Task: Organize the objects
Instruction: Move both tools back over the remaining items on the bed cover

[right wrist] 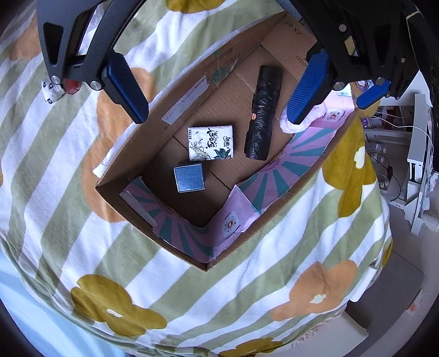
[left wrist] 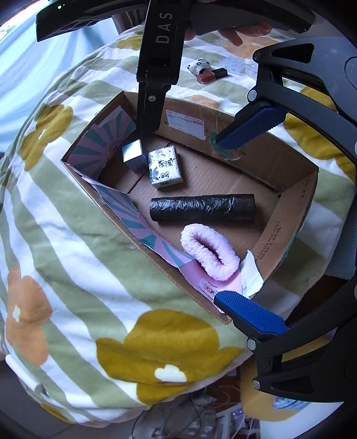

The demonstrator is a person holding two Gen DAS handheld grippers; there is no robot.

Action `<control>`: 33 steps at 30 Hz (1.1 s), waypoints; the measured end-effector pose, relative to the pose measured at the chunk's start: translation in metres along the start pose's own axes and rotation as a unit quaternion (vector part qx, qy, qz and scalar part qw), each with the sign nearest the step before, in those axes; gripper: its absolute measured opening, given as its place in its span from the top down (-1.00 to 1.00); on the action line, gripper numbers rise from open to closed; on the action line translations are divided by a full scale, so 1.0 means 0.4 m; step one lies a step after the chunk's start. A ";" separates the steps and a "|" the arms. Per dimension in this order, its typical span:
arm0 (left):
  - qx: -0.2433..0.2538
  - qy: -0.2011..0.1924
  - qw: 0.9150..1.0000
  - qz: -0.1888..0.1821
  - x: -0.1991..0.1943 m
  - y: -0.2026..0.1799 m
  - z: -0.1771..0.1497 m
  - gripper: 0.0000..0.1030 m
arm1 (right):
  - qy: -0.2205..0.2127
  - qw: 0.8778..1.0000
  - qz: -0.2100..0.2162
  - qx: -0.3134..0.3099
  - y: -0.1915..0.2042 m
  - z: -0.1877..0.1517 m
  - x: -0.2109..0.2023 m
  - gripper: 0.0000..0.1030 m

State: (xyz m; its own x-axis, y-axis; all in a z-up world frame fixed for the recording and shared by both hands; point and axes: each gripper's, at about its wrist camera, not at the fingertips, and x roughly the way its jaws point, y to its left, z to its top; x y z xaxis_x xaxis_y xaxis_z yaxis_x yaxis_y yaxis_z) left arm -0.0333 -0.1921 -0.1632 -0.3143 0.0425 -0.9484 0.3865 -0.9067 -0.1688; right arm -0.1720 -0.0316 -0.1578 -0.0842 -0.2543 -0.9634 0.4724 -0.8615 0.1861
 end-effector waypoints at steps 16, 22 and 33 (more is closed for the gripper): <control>0.088 -0.034 0.995 -0.024 -0.170 -0.071 -0.023 -0.99 | -0.056 0.997 -0.021 0.056 -0.031 -0.161 -0.223 -0.95; 0.124 -0.046 0.990 -0.047 -0.215 -0.126 -0.016 -0.99 | -0.087 0.990 -0.040 0.105 -0.080 -0.240 -0.307 -0.95; 0.203 -0.046 0.976 -0.067 -0.223 -0.278 -0.011 -0.99 | -0.120 0.960 -0.085 0.237 -0.240 -0.432 -0.420 -0.96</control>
State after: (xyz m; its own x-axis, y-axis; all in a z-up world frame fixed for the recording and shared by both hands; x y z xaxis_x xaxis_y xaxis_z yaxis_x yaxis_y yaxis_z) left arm -0.0446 -0.0931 -0.0610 -0.4224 0.1509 -0.8938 -0.0322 -0.9879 -0.1516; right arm -0.0517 0.1697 -0.0470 -0.3519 -0.1380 -0.9258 -0.0130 -0.9883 0.1522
